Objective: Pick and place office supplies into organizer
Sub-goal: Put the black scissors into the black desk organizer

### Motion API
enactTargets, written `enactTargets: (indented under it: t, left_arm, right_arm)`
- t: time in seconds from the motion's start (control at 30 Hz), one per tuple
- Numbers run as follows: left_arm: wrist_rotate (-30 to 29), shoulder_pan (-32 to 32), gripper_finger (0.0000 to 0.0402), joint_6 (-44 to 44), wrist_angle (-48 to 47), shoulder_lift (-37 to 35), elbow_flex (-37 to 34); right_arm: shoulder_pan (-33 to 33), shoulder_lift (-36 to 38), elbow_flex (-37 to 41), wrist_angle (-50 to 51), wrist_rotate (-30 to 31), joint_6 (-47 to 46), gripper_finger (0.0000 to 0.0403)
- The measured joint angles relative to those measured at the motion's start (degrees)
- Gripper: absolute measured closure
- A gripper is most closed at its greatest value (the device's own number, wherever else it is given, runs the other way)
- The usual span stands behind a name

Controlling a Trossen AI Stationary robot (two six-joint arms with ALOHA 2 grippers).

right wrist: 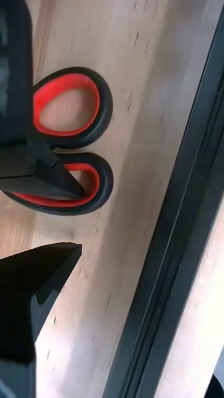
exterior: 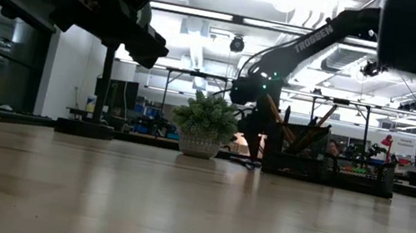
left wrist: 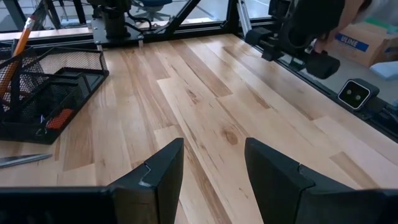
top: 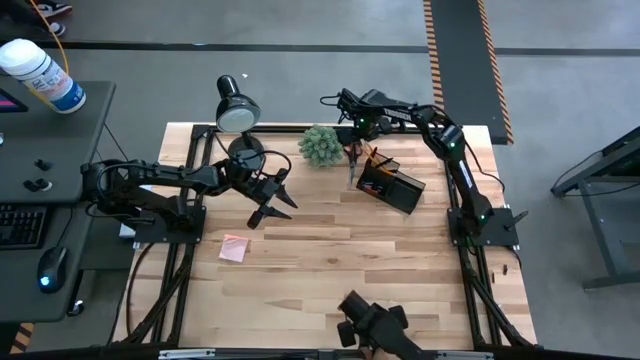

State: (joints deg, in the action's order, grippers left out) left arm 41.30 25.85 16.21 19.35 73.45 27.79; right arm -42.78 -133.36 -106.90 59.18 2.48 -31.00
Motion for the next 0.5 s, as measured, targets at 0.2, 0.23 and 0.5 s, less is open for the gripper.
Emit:
enactTargets:
  t: [0.2, 0.23, 0.5]
  left_arm:
    - [0.0, 0.0, 0.0241, 0.0, 0.0, 0.0, 0.0]
    - [0.0, 0.0, 0.0241, 0.0, 0.0, 0.0, 0.0]
    - [0.0, 0.0, 0.0241, 0.0, 0.0, 0.0, 0.0]
  right_arm:
    - [0.0, -0.7, -0.2, -0.2, -0.1, 0.6, 0.0297]
    - [0.0, -0.8, -0.2, -0.2, -0.1, 0.8, 0.0308]
    - [0.0, -0.8, -0.2, -0.6, -0.6, 1.5, 0.0382]
